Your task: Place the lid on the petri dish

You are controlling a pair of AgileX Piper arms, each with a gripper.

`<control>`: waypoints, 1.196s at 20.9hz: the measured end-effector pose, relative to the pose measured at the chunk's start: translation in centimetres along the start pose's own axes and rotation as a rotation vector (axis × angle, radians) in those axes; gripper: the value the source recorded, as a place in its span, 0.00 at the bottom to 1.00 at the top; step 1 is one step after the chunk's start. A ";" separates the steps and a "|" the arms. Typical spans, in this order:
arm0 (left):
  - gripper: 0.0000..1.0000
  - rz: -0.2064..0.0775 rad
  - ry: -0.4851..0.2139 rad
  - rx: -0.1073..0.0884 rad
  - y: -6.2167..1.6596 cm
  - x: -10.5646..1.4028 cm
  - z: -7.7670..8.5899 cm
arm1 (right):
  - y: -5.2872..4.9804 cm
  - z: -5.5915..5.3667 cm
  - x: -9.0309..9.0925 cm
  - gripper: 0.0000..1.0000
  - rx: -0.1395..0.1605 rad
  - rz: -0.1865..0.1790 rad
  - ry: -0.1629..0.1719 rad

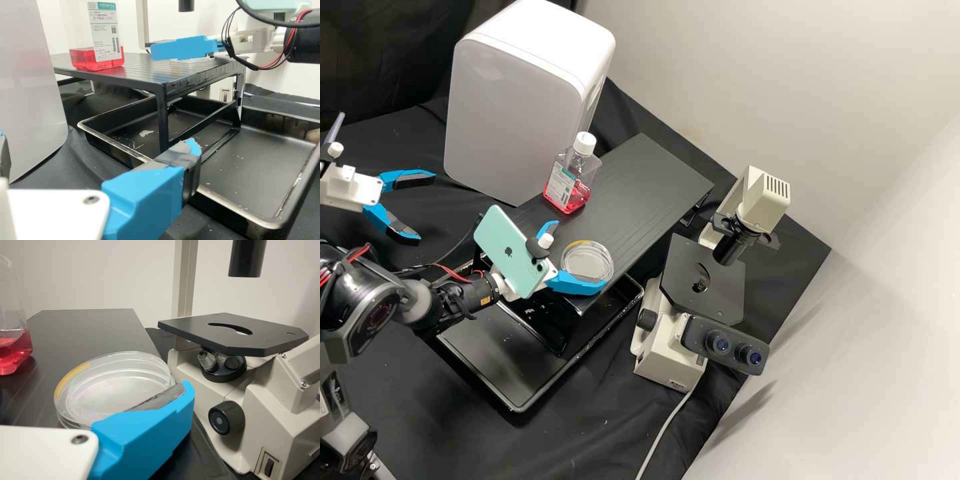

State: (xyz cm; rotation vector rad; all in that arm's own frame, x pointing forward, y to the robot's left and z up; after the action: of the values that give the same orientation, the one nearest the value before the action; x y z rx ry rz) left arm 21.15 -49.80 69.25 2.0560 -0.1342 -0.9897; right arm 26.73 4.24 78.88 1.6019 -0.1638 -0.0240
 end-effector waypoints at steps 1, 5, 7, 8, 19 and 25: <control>1.00 0.000 0.000 0.000 0.00 0.0 0.0 | 0.0 0.0 0.0 1.00 0.000 0.000 0.000; 1.00 0.000 0.000 0.000 0.00 0.0 0.0 | 0.0 0.0 0.0 1.00 0.001 0.001 -0.001; 1.00 0.000 0.000 0.000 0.00 0.0 0.0 | 0.0 0.0 0.0 1.00 0.001 0.001 -0.001; 1.00 0.000 0.000 0.000 0.00 0.0 0.0 | 0.0 0.1 -0.1 1.00 -0.001 -0.002 -0.004; 1.00 -0.001 0.000 -0.001 -0.03 0.0 0.0 | 1.6 1.5 -0.7 1.00 0.049 0.090 -0.107; 1.00 -0.001 0.000 -0.001 -0.03 0.0 0.0 | 2.2 2.1 -0.6 1.00 0.044 0.113 -0.130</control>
State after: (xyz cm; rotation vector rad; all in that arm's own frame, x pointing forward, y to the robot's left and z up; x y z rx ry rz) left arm 21.16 -49.78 69.22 2.0559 -0.1325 -0.9902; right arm 25.74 2.21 80.90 1.6334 -0.3572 -0.0370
